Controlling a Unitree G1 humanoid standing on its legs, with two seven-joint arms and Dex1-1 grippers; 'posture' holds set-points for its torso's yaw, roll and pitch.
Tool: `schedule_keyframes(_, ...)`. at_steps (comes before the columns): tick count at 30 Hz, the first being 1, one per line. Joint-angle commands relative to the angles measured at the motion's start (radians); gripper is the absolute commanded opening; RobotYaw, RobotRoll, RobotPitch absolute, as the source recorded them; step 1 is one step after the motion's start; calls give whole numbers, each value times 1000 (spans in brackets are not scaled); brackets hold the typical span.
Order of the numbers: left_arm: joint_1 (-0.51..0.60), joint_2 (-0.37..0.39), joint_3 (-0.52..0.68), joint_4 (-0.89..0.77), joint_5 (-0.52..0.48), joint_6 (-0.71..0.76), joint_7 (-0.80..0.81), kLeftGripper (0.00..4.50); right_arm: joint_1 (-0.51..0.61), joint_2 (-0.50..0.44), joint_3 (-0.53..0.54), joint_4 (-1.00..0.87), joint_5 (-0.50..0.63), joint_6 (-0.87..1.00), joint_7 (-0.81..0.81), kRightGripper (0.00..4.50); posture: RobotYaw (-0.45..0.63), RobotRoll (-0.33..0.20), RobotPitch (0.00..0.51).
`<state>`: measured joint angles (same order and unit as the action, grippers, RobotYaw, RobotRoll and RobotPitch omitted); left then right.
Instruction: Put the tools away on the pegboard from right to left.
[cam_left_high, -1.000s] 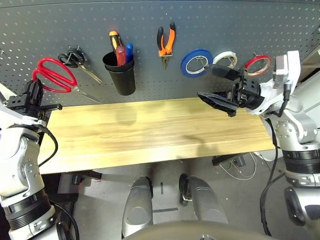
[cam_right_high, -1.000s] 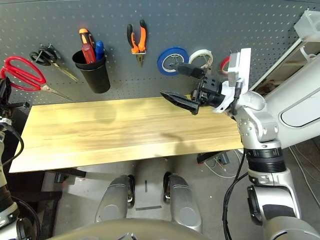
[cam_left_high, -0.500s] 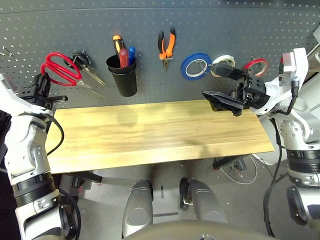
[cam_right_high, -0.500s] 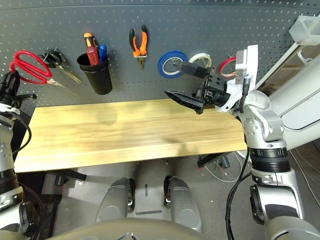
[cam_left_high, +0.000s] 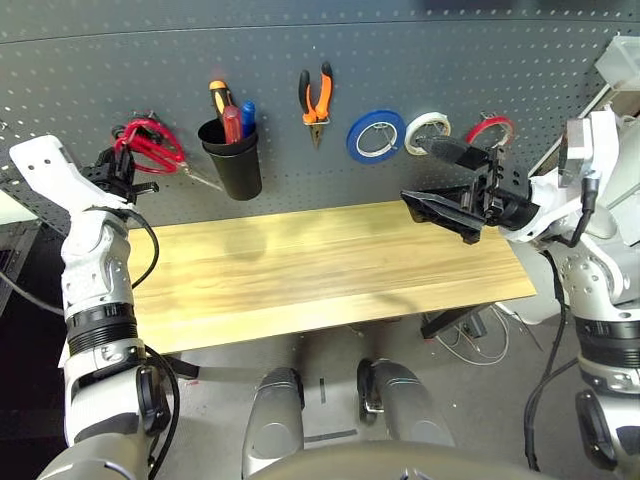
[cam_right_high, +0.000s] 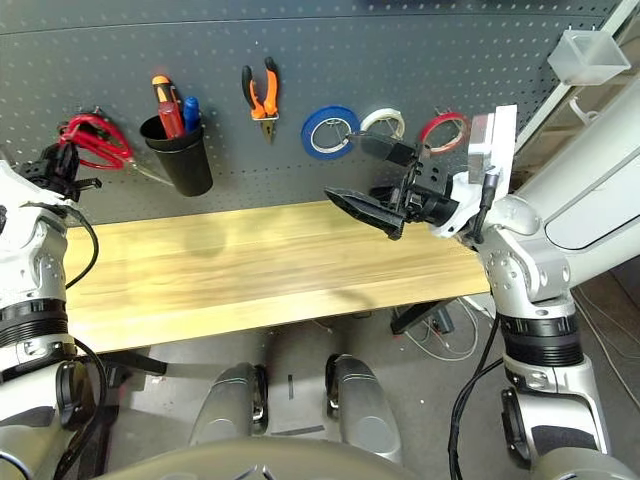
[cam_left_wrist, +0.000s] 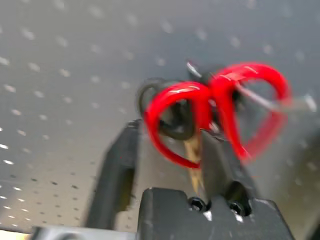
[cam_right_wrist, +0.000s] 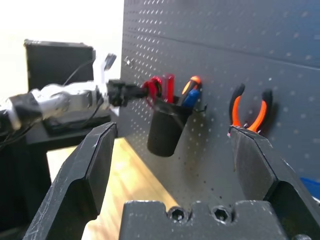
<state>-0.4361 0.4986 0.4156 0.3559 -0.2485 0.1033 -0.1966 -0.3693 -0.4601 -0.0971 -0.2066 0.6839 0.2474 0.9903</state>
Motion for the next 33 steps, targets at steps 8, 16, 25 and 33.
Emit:
schedule_keyframes(8,252,-74,-39,-157,30,5,20,4474,31,49,28,109,-135,-61,-89,4500,-21,0,82)
schedule_keyframes(16,298,-135,-80,-139,54,-87,21,4474,31,134,62,321,-335,-143,-270,4500,-3,0,76)
schedule_keyframes(25,240,-165,-89,63,98,-279,47,4474,-3,229,-3,620,-466,-417,-504,4500,-26,0,73)
schedule_keyframes(33,221,-173,-83,128,125,-400,104,4474,25,240,-37,682,-454,-519,-506,4500,-35,0,75)
